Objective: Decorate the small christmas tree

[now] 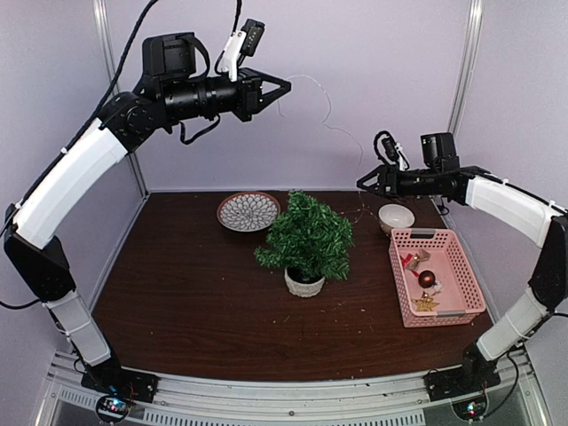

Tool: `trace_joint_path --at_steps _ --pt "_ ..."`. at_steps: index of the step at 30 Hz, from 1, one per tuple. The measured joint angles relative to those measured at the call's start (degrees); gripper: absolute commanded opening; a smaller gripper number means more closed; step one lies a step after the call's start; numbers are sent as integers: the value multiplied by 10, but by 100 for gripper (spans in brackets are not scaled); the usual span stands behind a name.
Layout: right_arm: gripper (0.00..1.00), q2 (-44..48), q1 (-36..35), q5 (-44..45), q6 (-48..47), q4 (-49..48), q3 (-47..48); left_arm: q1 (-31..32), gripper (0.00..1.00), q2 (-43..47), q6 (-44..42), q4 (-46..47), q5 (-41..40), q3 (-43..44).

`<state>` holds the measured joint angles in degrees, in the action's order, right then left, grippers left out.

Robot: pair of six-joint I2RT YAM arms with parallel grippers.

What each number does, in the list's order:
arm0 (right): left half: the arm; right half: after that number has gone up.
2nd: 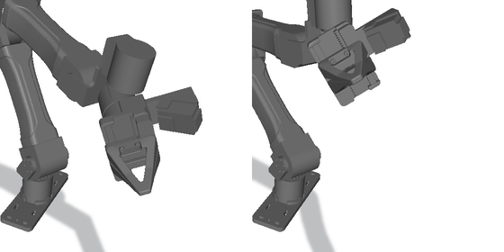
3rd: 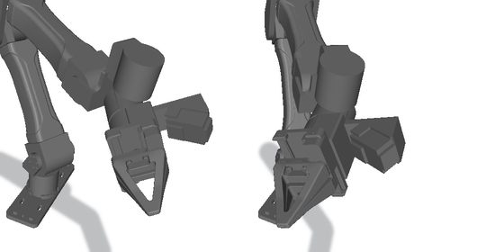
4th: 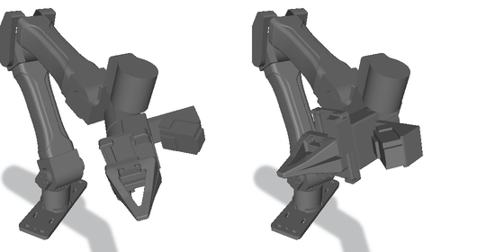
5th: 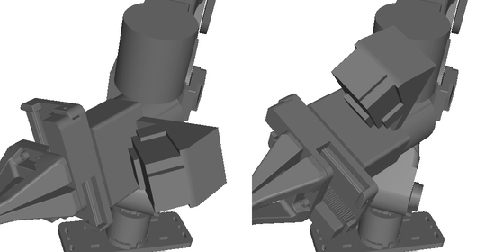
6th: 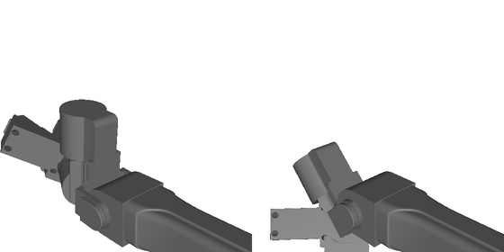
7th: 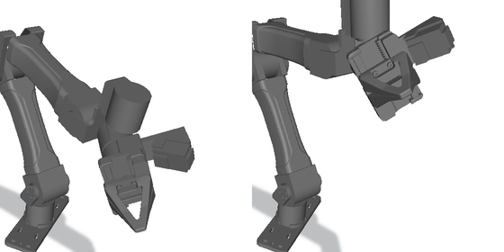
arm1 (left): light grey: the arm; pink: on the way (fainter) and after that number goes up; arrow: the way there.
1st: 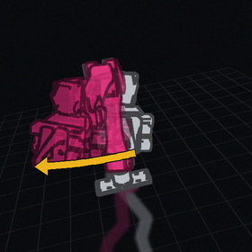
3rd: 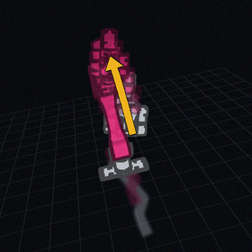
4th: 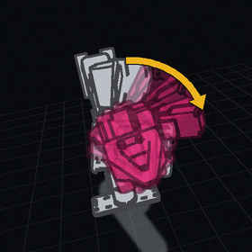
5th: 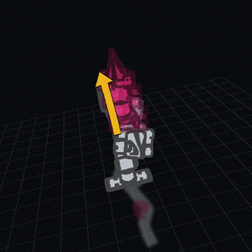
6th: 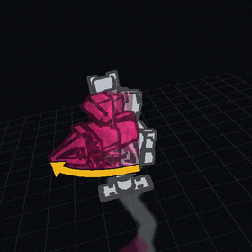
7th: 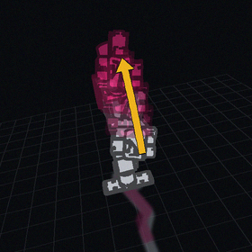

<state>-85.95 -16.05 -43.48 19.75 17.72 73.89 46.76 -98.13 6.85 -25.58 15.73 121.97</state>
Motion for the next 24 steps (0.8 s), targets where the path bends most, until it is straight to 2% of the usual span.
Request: trace_joint_path --at_steps 2,5,6,11,14,16,19,24 --pt "59 -14 0 -16 4 -13 0 0 0 0 4 9 11 6" --pt "41 -26 -1 -45 19 -48 1 0 0 0 9 17 22 15" --pt "38 -28 -1 -52 27 -61 1 0 0 0 10 19 25 17" --pt "44 -32 -7 -72 47 -106 5 0 0 0 13 22 26 23" --pt "41 -42 -10 -76 51 -124 9 0 0 0 12 22 26 23" --pt "29 -51 -11 -77 54 -133 9 0 0 -1 13 22 26 24" --pt "2 -64 -15 -78 63 -142 9 0 0 -2 13 22 25 26" --pt "0 -67 -20 -70 62 -128 20 -7 0 -3 26 14 -4 26"
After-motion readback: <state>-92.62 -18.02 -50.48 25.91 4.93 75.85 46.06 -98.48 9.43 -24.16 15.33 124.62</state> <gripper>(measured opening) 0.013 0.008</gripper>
